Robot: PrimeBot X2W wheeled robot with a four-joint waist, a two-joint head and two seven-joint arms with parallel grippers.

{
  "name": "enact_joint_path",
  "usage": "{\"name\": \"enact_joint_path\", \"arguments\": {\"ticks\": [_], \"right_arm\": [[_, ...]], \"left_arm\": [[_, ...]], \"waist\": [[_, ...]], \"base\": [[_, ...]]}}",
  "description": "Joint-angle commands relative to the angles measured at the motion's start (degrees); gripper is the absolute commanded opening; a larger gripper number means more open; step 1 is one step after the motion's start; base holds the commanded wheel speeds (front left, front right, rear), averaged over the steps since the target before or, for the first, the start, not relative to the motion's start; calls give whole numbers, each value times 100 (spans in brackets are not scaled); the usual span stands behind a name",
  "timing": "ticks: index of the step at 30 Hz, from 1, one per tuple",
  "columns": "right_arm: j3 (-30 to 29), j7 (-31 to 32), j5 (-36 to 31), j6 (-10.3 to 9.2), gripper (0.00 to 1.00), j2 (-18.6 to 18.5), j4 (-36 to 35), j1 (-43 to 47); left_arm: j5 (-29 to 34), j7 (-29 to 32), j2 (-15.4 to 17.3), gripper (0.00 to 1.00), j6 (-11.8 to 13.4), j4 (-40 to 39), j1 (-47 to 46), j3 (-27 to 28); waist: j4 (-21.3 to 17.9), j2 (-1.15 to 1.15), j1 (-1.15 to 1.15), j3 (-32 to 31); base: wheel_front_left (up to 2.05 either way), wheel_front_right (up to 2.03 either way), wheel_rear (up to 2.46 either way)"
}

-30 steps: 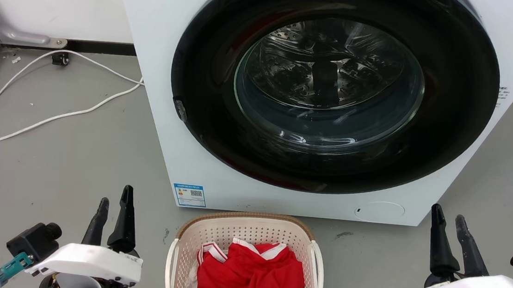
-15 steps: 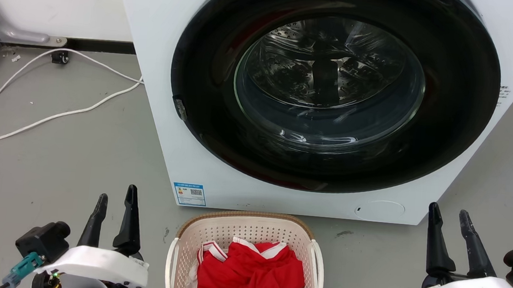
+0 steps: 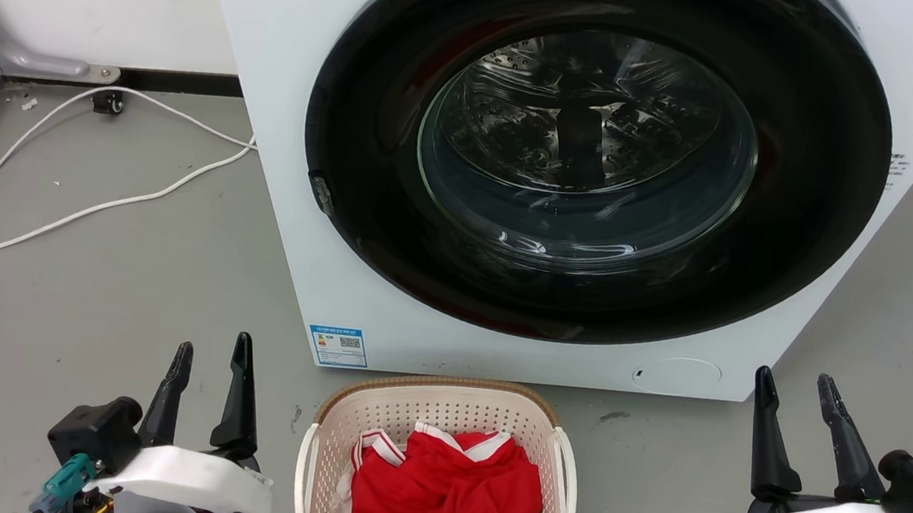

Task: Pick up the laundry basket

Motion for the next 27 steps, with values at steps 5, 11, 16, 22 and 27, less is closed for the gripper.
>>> {"name": "enact_joint_path", "arguments": {"ticks": [5,11,16,22,27], "right_arm": [[16,-107,-386,0,100,-27,-115,36],[16,-186,-685,0,100,-28,-142,86],[28,-248,-920,-1,100,-29,-171,106],[42,-309,-1133,-1,100,-30,-192,137],[59,-361,-1315,-1,100,-31,-207,173]], "left_arm": [[390,-107,20,100,31,-65,49,-14],[698,-175,22,100,51,-71,78,-15],[935,-237,22,100,59,-80,102,-27],[1227,-309,23,100,84,-85,109,-42],[1435,-363,23,100,90,-91,138,-37]], "waist": [[5,0,0,4],[1,0,0,6],[1,0,0,17],[8,0,0,25],[9,0,0,17]], "base": [[0,0,0],[0,0,0],[0,0,0],[0,0,0],[0,0,0]]}}
